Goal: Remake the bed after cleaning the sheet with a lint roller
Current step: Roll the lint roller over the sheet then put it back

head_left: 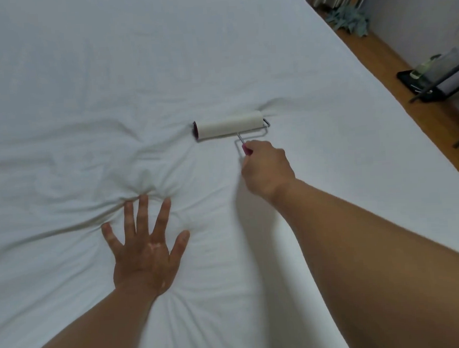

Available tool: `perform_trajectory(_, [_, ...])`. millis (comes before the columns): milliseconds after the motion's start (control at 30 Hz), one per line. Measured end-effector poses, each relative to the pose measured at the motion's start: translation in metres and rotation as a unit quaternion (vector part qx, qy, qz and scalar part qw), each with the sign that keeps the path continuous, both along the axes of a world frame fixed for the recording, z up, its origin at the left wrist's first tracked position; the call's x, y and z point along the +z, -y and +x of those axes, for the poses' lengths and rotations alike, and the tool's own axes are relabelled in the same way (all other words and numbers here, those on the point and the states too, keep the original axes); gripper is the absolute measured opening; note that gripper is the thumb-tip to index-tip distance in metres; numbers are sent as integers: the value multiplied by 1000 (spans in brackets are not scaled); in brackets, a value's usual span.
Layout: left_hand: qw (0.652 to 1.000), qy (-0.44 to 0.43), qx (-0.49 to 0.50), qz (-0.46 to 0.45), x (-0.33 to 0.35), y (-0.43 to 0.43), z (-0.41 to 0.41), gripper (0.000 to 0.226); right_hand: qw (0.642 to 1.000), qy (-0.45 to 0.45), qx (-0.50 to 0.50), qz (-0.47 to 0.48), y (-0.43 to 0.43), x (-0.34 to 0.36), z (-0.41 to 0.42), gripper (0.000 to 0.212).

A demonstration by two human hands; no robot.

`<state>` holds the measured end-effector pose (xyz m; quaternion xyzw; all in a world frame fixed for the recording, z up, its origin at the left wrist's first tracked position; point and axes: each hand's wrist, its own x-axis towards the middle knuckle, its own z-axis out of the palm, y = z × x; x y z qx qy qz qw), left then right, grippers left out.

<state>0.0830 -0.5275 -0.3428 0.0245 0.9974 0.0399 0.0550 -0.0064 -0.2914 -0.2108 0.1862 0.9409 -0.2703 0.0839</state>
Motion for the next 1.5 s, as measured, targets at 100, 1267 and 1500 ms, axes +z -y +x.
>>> perform_trajectory(100, [1000, 13, -6, -1, 4, -1, -1, 76, 1000, -4, 21, -10, -10, 12, -21, 32])
perform_trajectory(1267, [996, 94, -8, -7, 45, -75, -17, 76, 997, 38, 36, 61, -85, 2, 147, 12])
perform_trajectory(1500, [994, 61, -92, 10, 52, -108, 101, 71, 1000, 19, 0, 19, -106, 3, 313, 24])
